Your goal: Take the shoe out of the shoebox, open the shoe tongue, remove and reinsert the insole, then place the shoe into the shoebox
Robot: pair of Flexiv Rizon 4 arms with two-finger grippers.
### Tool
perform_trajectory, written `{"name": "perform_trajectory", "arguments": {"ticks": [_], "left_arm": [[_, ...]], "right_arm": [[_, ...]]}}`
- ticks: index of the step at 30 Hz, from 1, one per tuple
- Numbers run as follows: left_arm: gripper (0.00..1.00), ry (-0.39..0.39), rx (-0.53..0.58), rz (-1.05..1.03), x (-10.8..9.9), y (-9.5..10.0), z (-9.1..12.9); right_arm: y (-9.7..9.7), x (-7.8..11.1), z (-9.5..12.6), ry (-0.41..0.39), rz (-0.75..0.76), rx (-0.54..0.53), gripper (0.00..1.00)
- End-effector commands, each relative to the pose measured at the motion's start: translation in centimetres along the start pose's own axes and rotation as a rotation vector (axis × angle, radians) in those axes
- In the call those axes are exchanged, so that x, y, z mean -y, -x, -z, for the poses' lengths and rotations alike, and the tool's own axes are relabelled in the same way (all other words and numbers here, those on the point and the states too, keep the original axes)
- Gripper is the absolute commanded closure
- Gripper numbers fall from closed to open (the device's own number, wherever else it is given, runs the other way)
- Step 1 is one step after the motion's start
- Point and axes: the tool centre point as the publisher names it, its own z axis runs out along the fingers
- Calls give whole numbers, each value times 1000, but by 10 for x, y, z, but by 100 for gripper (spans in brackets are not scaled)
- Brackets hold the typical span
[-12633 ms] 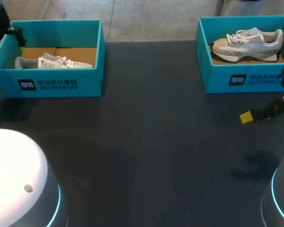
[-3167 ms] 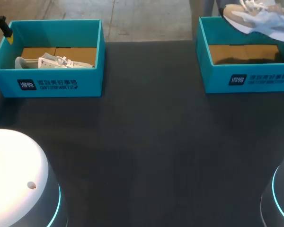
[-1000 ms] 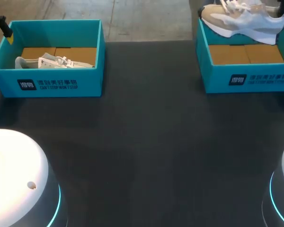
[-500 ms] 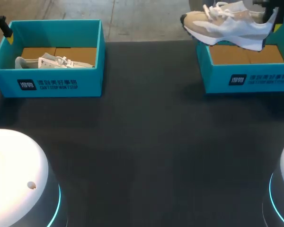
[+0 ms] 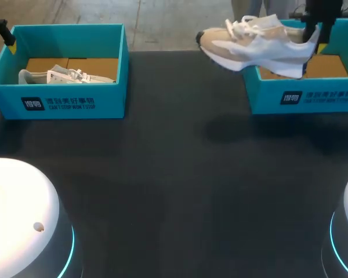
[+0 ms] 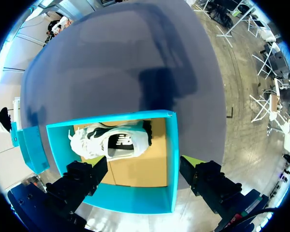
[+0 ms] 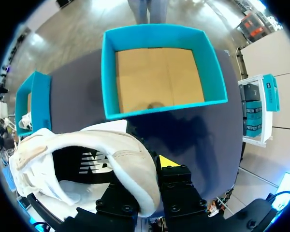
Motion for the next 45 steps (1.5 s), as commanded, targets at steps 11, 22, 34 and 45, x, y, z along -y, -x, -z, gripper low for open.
{"name": "perform_trajectory", "arguments": {"ticks": [11,22,34,45], "left_arm": [[0,0,-2,-1,0,0,1],[0,0,-2,-1,0,0,1],[0,0,-2,-1,0,0,1],[0,0,-2,-1,0,0,1]], "right_arm": [[-47,81,-2,55,3,21,100],[-85,128,-8,72,12,32,100],[-118,172,-27,54,-21,62,100],[-144,198,-51,37,-8,50,100]]}}
